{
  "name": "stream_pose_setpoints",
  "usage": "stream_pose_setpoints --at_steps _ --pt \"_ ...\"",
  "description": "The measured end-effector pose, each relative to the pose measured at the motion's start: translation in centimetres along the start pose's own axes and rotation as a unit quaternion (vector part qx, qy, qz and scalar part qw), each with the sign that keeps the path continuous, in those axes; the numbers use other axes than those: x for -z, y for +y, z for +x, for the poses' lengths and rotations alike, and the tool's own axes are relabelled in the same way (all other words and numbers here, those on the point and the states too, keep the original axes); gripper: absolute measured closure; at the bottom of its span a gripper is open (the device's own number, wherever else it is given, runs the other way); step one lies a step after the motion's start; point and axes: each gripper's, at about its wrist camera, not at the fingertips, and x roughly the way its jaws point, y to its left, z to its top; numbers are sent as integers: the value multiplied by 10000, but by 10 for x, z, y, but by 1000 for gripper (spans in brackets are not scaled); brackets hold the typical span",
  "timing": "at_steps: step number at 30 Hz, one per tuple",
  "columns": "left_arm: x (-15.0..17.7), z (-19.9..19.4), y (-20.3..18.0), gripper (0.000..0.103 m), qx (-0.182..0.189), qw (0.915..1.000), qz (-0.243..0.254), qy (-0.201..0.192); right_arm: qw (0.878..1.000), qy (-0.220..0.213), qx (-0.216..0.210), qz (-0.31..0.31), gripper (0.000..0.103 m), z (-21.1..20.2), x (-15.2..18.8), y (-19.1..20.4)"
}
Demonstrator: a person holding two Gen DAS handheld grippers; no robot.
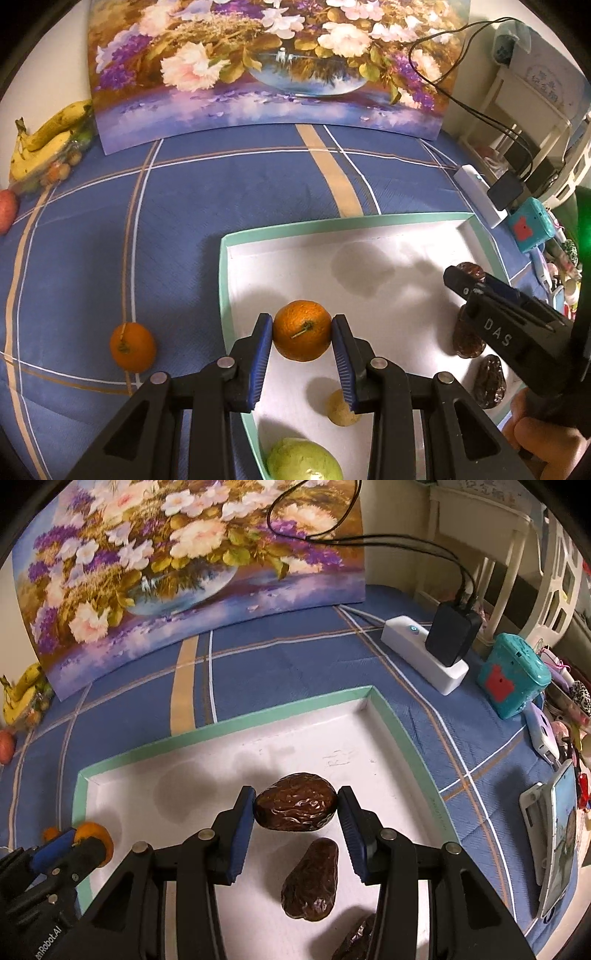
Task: Organize fruits
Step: 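Open the right tool to drop the date while the left tool releases the orange in the tray, then withdraw both tools from the tray back toward the fruit row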
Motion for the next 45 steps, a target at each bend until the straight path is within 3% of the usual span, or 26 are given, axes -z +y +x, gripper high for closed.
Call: stream_pose_setpoints --at_steps 23,25,36,45 --pt "3 9 3 65 18 9996 -9 284 9993 357 62 -63 52 16 6 -1" --pt "2 4 2 65 27 9996 22 267 9993 359 53 -64 47 12 4 -1" --pt "-10 -33 6 65 10 9999 24 117 9999 92 71 -15 47 -38 -17 -2" --pt "-15 -65 50 65 -138 9987 -475 -149 10000 32 20 -30 47 -57 -21 -2"
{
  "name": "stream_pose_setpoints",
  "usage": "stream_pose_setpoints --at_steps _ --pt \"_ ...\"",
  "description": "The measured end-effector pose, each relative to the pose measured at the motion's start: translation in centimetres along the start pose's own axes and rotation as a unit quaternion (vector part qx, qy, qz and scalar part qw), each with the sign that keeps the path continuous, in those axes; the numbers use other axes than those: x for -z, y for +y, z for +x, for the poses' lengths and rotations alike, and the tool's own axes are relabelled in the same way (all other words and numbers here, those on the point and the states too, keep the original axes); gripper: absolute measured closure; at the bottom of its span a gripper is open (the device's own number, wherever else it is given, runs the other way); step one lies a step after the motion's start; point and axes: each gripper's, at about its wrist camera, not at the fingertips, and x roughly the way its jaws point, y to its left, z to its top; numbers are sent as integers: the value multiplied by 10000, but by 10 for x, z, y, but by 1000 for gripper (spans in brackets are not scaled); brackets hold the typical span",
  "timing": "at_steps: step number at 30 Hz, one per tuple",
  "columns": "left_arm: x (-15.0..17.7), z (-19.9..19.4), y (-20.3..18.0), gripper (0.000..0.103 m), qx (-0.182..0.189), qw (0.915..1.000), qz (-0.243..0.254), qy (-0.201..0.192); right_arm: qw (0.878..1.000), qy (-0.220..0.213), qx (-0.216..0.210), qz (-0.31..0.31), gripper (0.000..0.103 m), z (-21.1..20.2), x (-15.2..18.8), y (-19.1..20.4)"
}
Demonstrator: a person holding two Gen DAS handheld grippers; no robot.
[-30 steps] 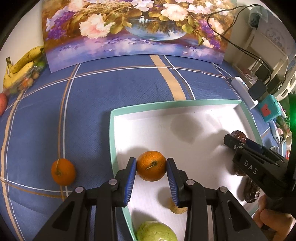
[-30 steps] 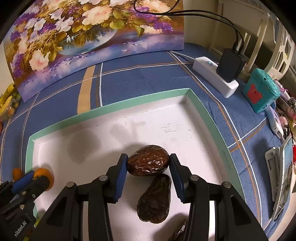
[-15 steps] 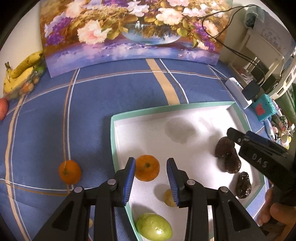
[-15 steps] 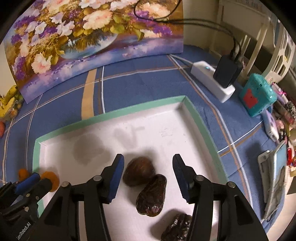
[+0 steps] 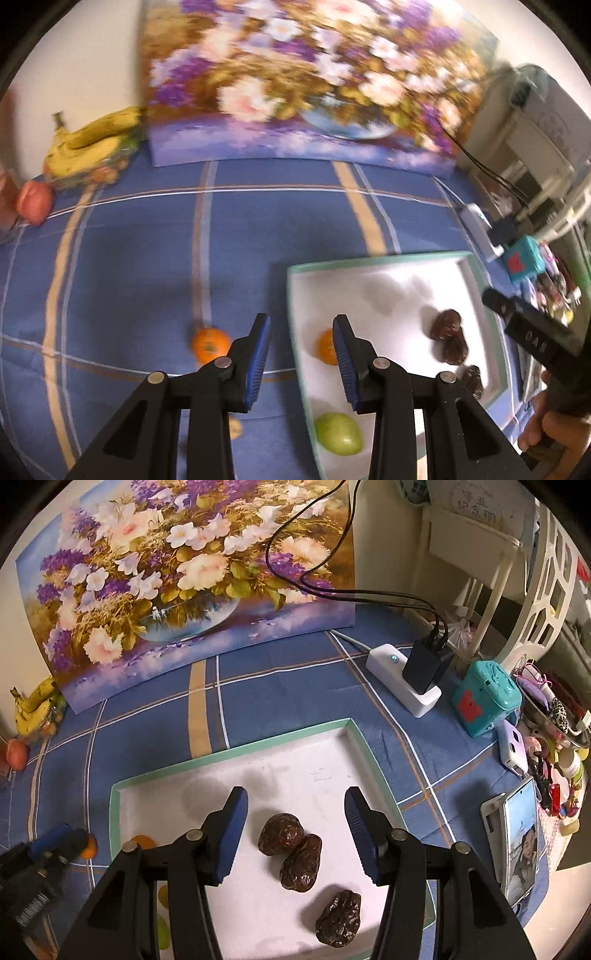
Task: Organize fruits
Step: 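Withdraw both tools from the tray back toward the fruit row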
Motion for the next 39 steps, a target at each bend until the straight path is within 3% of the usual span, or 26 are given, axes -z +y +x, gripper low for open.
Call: stream_pose_setpoints --at_steps 3,5,7,9,10,11,16,23,25,30,35,39 --pt "1 -5 25 62 -181 9994 -292 0 9999 169 9 4 47 8 5 1" --pt "-1 -5 41 45 -278 9985 -471 64 9997 242 17 -17 47 11 7 2" --pt "-1 -4 55 42 -366 9973 -625 127 9996 274 2 -82 45 13 8 5" --pt "0 -5 65 38 -453 9962 -726 157 9996 265 -50 -130 33 13 9 8" --pt "0 -5 70 28 -524 9956 -765 166 9995 257 -84 -143 26 12 9 10" --pt "0 -6 75 19 -623 9948 -792 167 9995 245 -121 -154 25 12 9 11" --pt "6 -12 96 0 -1130 9886 -992 78 9989 274 -170 -351 18 14 12 22" --pt "8 -22 116 0 -1451 9821 -1196 -116 9984 294 -204 -430 17 14 16 32" --pt "7 -24 119 0 -1521 9811 -1186 -141 9987 255 -170 -413 3 14 17 34" --pt "4 -35 128 0 -1327 9815 -1324 -377 9986 -60 -297 -441 2 6 16 44" --pt "-5 -53 130 0 -1516 9775 -1282 -709 9963 -275 -529 -622 2 -1 17 69" --pt "-7 -65 137 0 -1548 9747 -1440 -725 9950 -163 -692 -695 2 -1 18 88"
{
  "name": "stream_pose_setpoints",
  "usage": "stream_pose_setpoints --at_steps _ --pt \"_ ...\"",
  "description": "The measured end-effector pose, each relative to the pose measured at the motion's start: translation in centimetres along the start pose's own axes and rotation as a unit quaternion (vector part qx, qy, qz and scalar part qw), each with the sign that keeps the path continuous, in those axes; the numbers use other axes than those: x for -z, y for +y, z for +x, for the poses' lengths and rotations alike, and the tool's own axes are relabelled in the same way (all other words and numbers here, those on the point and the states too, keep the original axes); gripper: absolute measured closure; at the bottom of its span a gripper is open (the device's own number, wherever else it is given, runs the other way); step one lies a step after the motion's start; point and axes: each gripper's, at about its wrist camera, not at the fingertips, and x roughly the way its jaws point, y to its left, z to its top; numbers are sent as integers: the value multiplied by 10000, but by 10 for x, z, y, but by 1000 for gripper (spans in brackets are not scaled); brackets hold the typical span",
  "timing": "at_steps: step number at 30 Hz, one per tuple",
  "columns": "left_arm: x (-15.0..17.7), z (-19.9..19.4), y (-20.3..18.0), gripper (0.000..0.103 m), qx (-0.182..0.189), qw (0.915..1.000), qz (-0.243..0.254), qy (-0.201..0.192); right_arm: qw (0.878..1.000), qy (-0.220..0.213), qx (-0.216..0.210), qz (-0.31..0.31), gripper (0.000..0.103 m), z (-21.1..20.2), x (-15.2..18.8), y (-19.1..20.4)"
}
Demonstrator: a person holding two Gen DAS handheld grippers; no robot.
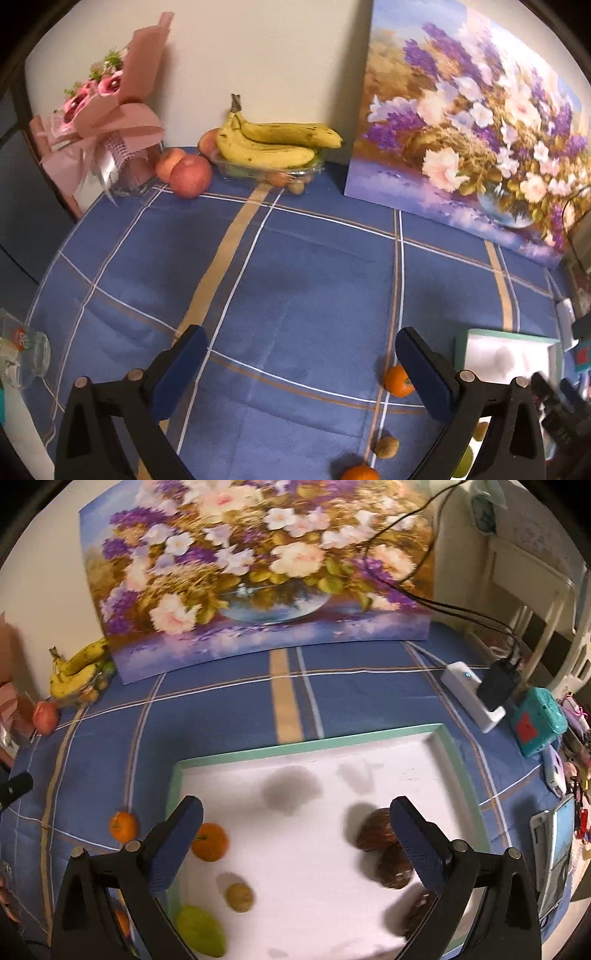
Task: Organize fruits
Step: 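Withdraw both tools from the tray back toward the fruit row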
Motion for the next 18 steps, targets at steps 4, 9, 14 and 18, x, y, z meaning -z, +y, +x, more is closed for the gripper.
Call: stream_pose_setpoints --at_steps 4,9,14,18 --pt "2 -5 9 0 379 9991 -154 84 9993 172 -257 -189 2 1 2 22" --pt "16 -9 8 0 399 9991 101 135 9982 218 -462 -304 2 -6 11 42" --pt "31 -14 10 0 364 9990 240 139 9980 316 -510 -222 2 -15 25 50" --pt "46 -12 12 0 311 9989 212 282 9980 389 -448 -195 2 -20 35 51"
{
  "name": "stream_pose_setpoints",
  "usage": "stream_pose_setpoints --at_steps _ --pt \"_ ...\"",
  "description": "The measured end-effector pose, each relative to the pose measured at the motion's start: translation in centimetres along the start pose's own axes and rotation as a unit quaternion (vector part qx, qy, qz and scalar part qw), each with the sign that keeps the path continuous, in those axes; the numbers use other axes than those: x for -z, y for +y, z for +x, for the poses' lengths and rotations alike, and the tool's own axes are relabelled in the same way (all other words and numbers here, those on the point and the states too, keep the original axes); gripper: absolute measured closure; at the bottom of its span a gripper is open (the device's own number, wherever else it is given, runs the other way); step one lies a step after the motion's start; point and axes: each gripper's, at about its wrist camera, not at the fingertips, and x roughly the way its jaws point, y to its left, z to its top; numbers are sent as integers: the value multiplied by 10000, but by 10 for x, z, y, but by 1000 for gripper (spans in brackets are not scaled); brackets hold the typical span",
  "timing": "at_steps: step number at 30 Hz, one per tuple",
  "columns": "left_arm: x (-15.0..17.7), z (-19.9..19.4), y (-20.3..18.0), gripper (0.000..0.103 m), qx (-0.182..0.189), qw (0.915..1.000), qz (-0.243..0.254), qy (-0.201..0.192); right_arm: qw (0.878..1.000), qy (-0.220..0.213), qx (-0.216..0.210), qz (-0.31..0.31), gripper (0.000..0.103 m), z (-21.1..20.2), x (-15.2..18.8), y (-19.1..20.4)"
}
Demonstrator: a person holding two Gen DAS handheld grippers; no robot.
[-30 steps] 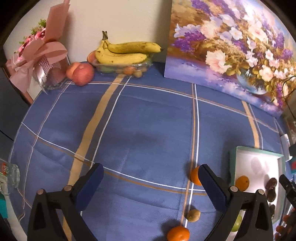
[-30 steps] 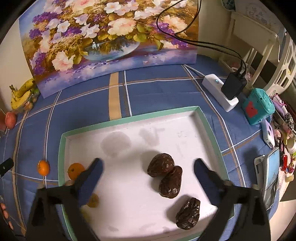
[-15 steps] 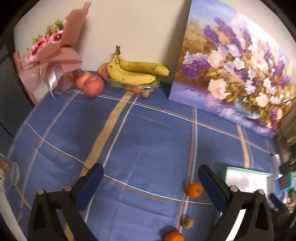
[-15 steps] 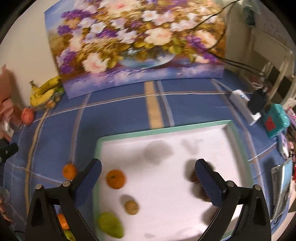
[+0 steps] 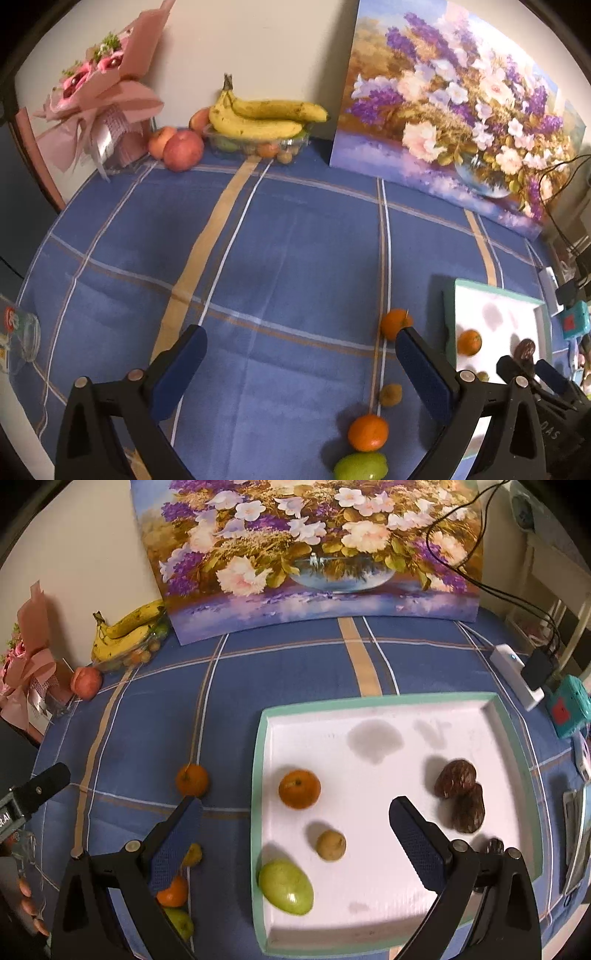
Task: Organize fruits
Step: 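Withdraw both tools from the tray back toward the fruit row, then move the left tool to the next orange while the right tool approaches a small brown fruit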
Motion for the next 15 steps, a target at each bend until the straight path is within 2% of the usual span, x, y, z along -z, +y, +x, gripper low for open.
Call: stream_pose_setpoints --at_steps 3,11,15 --pt "10 4 -1 0 5 9999 -21 137 9999 77 58 117 2 -3 8 -3" --pt "38 16 -12 0 353 9972 56 654 9995 146 104 244 2 -10 23 -6" --pt "53 26 -22 1 265 9949 227 948 9991 234 146 323 2 -10 31 -9"
